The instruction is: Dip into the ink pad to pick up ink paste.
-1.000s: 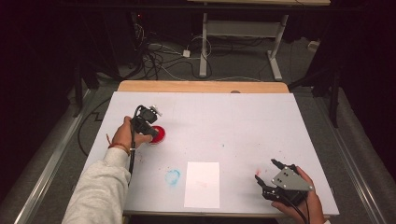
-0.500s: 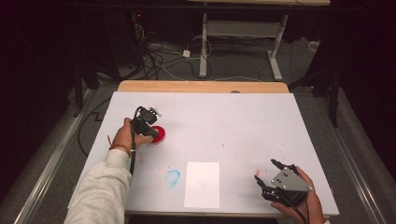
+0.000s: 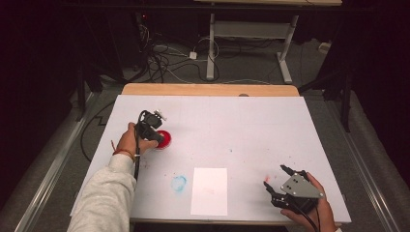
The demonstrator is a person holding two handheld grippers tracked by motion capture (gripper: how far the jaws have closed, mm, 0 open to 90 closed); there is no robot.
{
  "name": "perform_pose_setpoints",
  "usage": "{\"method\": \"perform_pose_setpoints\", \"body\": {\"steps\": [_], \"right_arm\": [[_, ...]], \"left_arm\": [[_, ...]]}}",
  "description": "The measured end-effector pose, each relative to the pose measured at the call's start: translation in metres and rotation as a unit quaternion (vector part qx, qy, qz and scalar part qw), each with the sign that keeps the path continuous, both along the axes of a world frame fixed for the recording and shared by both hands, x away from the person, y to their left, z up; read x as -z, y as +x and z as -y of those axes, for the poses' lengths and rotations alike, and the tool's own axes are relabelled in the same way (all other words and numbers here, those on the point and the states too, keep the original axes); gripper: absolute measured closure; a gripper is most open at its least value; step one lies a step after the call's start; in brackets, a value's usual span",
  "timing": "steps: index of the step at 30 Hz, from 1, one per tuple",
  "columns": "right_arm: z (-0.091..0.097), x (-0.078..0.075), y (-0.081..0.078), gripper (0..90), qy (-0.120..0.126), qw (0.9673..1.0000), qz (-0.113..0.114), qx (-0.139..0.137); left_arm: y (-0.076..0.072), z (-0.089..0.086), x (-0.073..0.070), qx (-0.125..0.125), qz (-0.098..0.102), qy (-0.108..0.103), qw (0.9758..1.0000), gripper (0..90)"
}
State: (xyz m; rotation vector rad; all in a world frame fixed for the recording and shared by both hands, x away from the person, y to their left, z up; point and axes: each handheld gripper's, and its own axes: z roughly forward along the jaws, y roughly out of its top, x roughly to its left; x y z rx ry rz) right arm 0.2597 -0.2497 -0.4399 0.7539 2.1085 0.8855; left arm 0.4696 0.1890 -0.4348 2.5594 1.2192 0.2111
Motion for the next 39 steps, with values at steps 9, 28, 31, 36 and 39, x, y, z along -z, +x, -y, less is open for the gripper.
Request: {"method": "perform_pose_setpoints", "body": {"steps": [9,28,31,36,39], "right_arm": [[0.000,0.000,0.000,28.2,-0.001,1.0000,-0.001,0.000],[0.000,0.000,0.000,28.1,-0.001,1.0000,0.002,0.002],[-0.001,0.000,0.000,28.2,-0.001,1.0000,0.003,0.001],[-0.001,0.000,0.000,28.1,-0.001,1.0000,0.003,0.002],[-0.001,0.000,0.000,28.1,-0.003,1.0000,0.004,0.002]], "left_arm": [[0.001,0.006,-0.003,0.005,-0.001,0.022,0.9997,73.7],[-0.029,-0.014,-0.037,0.007,0.075,-0.052,0.9958,73.7],[-0.036,-0.017,-0.038,0.012,0.087,-0.066,0.9939,73.6],[-0.048,-0.016,-0.035,0.018,0.109,-0.081,0.9906,73.6],[-0.055,-0.013,-0.031,0.028,0.115,-0.084,0.9894,73.6]]}}
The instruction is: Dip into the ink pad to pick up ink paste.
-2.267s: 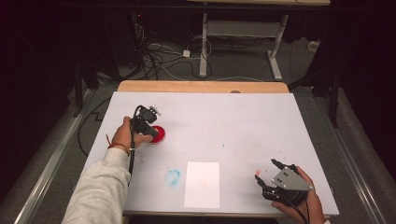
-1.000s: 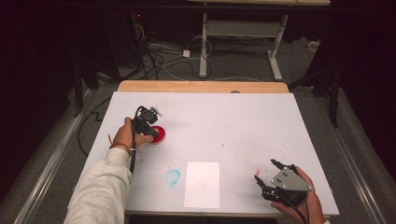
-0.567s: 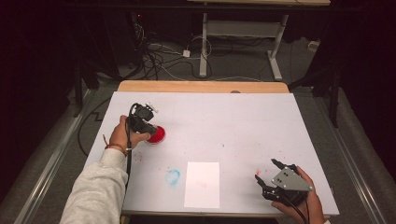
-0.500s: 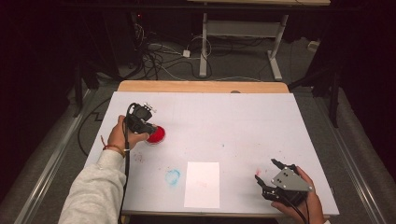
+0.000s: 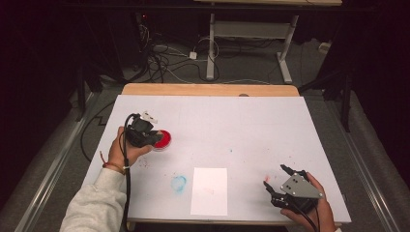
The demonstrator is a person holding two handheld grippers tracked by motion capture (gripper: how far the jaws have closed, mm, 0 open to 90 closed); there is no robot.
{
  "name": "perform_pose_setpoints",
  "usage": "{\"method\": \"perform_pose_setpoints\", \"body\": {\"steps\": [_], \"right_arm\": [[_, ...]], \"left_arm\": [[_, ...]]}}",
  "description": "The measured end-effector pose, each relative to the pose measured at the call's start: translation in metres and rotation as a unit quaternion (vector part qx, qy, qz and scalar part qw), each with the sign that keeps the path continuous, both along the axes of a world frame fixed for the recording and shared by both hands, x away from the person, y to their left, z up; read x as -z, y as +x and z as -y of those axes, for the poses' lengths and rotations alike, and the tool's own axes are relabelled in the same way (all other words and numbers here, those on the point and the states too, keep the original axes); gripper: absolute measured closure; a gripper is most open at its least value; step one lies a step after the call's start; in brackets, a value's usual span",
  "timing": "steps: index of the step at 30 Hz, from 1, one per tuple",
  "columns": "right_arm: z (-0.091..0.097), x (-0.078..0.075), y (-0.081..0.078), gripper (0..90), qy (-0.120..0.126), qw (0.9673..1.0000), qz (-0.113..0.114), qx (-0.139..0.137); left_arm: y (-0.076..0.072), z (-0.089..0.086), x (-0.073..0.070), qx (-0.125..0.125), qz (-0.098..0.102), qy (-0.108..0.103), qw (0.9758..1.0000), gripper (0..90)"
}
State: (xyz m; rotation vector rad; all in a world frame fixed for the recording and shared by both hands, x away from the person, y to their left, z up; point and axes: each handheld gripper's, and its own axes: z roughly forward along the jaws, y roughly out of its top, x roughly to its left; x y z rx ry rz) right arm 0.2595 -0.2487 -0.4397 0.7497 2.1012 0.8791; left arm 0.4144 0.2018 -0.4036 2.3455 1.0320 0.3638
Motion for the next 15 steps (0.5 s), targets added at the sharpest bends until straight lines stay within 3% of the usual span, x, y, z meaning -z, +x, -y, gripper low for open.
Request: {"method": "perform_pose_setpoints", "body": {"steps": [5,15], "right_arm": [[-0.001,0.000,0.000,28.1,-0.001,1.0000,0.001,0.000],[0.000,0.000,0.002,28.1,0.001,1.0000,0.001,0.000]], "left_arm": [[-0.011,0.000,-0.006,0.017,0.016,-0.022,0.9995,73.6],[-0.027,0.013,-0.018,0.058,0.030,-0.032,0.9973,73.6]]}}
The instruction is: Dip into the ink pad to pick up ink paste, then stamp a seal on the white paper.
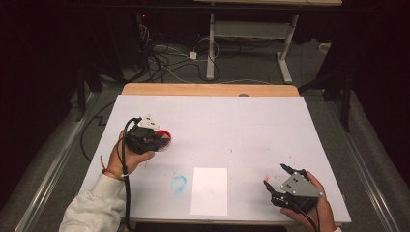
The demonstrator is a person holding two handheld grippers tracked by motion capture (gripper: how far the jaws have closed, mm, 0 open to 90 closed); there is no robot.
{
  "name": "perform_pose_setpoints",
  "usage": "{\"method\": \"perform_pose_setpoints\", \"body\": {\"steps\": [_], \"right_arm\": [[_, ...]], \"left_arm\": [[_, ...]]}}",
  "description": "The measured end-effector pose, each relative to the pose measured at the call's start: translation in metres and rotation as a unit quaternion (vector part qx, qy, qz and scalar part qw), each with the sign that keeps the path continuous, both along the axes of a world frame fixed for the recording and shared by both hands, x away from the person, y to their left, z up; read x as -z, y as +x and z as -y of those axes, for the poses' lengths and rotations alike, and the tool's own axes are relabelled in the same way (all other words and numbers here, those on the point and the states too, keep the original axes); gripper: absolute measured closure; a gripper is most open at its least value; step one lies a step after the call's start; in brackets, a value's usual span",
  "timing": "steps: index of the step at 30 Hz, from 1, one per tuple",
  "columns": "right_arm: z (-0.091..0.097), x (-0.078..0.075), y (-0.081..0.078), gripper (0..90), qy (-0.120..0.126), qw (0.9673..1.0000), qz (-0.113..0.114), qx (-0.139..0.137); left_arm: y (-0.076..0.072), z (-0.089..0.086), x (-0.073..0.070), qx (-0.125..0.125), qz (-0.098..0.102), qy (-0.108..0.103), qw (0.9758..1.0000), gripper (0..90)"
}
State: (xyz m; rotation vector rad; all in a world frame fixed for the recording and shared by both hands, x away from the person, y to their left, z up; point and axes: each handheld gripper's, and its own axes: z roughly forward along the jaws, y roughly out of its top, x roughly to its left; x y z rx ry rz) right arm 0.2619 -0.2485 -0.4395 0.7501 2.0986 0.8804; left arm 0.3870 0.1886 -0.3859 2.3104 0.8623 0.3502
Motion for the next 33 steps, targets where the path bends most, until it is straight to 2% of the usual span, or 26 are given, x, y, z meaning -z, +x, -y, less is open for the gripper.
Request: {"method": "perform_pose_setpoints", "body": {"steps": [8,15,19,29,33], "right_arm": [[-0.001,0.001,0.002,28.1,-0.001,1.0000,-0.002,0.000],[-0.001,0.001,0.002,28.1,0.000,1.0000,-0.002,-0.001],[0.000,0.000,0.001,28.1,0.001,1.0000,0.001,0.000],[0.000,0.000,0.002,28.1,0.003,1.0000,0.000,0.002],[-0.001,0.000,0.001,28.1,0.002,1.0000,0.001,-0.002]], "left_arm": [[-0.007,0.009,-0.002,0.024,0.003,-0.001,0.9997,73.6],[-0.014,0.019,-0.006,0.043,0.009,0.010,0.9990,73.6],[-0.019,0.024,-0.008,0.051,0.012,0.006,0.9986,73.6],[-0.035,0.042,-0.015,0.098,0.017,-0.003,0.9950,73.6],[-0.042,0.051,-0.015,0.118,0.016,0.001,0.9929,73.6]]}}
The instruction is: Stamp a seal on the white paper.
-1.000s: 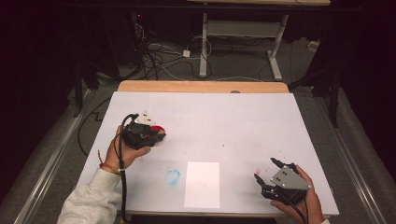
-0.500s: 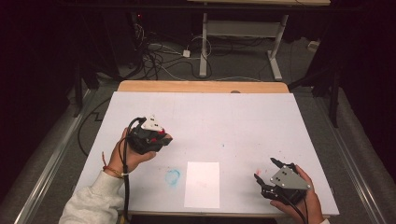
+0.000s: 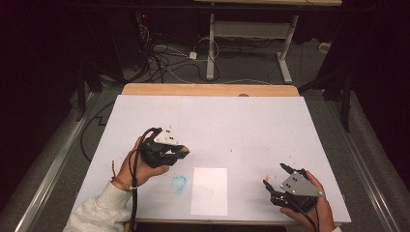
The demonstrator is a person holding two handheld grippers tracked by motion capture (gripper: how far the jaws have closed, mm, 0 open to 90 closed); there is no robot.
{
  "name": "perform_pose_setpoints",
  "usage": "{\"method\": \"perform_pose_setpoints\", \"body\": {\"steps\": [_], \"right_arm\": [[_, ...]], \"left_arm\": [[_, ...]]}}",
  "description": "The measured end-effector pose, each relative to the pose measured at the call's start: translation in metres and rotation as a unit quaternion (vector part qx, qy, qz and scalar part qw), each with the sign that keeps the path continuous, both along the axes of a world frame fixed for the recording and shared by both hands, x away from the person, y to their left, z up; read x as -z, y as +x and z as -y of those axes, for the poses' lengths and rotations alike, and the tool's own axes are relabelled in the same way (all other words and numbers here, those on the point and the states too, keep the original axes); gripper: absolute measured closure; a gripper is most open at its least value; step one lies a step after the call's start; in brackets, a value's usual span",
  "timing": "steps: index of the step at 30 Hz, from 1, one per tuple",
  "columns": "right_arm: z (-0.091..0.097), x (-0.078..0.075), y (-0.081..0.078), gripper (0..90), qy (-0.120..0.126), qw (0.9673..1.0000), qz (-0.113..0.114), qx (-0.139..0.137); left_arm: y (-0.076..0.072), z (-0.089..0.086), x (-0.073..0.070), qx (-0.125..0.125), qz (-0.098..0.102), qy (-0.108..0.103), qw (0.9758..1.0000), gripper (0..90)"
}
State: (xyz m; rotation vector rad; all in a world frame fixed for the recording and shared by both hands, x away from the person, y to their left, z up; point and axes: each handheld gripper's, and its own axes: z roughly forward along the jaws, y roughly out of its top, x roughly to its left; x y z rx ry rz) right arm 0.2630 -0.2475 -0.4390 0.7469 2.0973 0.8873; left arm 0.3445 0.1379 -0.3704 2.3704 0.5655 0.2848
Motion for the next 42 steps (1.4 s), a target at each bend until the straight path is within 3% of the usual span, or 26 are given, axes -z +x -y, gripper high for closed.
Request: {"method": "perform_pose_setpoints", "body": {"steps": [12,21,30,38,42], "right_arm": [[-0.002,0.001,-0.001,28.0,-0.003,1.0000,-0.002,-0.008],[-0.002,0.001,-0.001,28.0,-0.005,1.0000,-0.004,-0.007],[-0.002,0.001,-0.001,28.0,-0.006,0.9999,-0.005,-0.010],[-0.002,0.002,-0.001,28.0,-0.008,0.9999,-0.008,-0.011],[-0.003,0.002,-0.001,28.1,-0.009,0.9999,-0.008,-0.011]], "left_arm": [[-0.020,0.034,0.013,0.058,-0.017,0.041,0.9973,73.5],[-0.030,0.056,0.029,0.104,-0.042,0.069,0.9913,73.4],[-0.033,0.071,0.047,0.124,-0.056,0.089,0.9867,73.4],[-0.031,0.078,0.061,0.118,-0.056,0.100,0.9864,73.3],[-0.029,0.081,0.069,0.119,-0.061,0.111,0.9847,73.1]]}}
